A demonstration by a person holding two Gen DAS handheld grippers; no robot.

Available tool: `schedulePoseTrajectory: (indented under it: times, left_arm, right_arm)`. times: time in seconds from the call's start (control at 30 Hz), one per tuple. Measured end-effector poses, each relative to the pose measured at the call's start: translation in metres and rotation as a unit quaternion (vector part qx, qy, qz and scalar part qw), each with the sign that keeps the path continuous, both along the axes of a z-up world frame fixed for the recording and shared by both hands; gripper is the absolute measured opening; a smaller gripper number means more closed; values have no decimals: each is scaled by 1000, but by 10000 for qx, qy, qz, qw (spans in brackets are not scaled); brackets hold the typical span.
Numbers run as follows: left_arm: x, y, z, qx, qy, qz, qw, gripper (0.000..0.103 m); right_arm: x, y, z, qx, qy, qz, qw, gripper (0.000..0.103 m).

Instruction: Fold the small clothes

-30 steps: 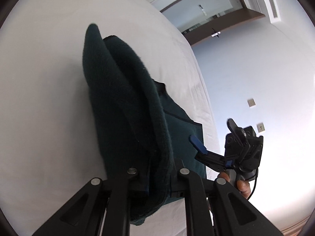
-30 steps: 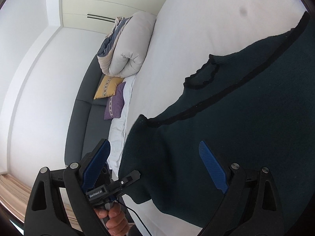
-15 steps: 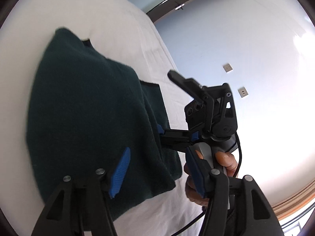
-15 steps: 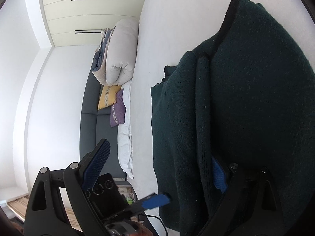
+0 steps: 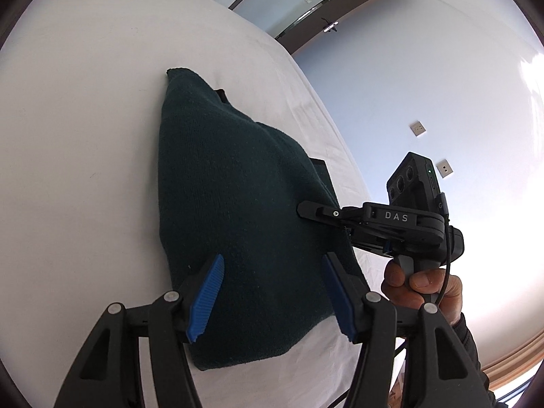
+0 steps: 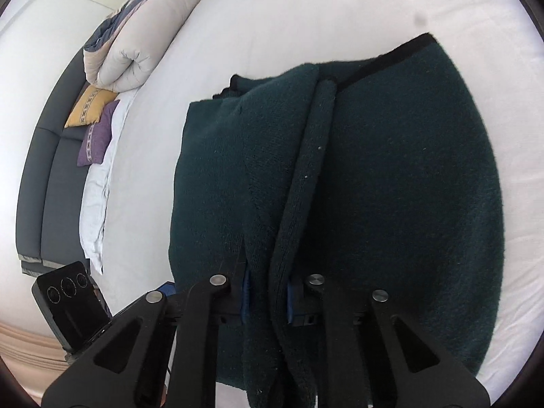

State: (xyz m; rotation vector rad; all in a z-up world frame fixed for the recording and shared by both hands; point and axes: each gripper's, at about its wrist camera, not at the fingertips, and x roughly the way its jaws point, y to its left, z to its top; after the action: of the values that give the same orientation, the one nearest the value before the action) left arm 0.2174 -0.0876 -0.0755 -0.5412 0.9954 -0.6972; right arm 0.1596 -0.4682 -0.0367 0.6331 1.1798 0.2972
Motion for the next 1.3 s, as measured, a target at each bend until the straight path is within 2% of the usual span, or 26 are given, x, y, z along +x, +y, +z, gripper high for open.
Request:
schedulePoseTrajectory:
  times: [0.13,0.33,0.47,0.57,0.7,0.73,0.77,0.8,0.83,0.97,1.0,1.07,1.1,1.13,1.3]
  left_arm:
    - [-2,-17,6,54,-99,-170,9998,61]
    - [-2,-44,8,206,-198,-362,9989,62]
    - [0,-56,3,391,-221,-448,9980,63]
    - [-4,-57,3,461,-291,-539,9971,63]
    - [-2,-66,-1,576,-313,-600,9960,65]
    - [-1,-66,-4,603,-265,-605,9960,65]
    - [0,-69,-7,660,-208,-625,9956,65]
    - [1,-72,-10,746,-160,-658,9949,65]
    - [1,-75,-13,812,-132,-715,9940,65]
    - [0,-79,-16,978,-148,-798,9919,65]
    - [2,-79,-18,960,-102,-792,9922,65]
    - [3,-79,-20,963,-30,-808,9921,65]
    - [4,-79,-21,994,-15,-826,9916,65]
    - [5,-80,-22,1024,-4,-836,9912,64]
    - [5,-85,-24,1209,-6,-878,9888,59]
  right_arm:
    - [-15,-35,9,136,-180,-276,9994,12]
    - [-39,-86,-2,249,-132,-663,9974,12]
    - [-52,-94,-7,113,-330,-736,9967,12]
    - [-61,-98,8,100,-921,-880,9918,12]
    - [-75,-90,39,-350,-1749,-625,9820,12]
    - [-75,-90,35,-497,-1671,-590,9829,12]
    - [-71,-93,22,-558,-1350,-591,9875,13]
    - [-66,-95,1,-460,-762,-484,9948,13]
    - [-65,-100,-14,-232,-429,-471,9977,13]
    - [-74,-120,4,452,-595,-673,9949,17]
    - [-73,-121,10,521,-692,-633,9942,21]
    - [-66,-126,18,776,-689,-522,9932,38]
    - [-61,-128,18,1070,-641,-492,9910,60]
    - [-57,-134,18,1359,-616,-481,9876,72]
    - [-20,-166,8,1751,-582,-1078,9769,72]
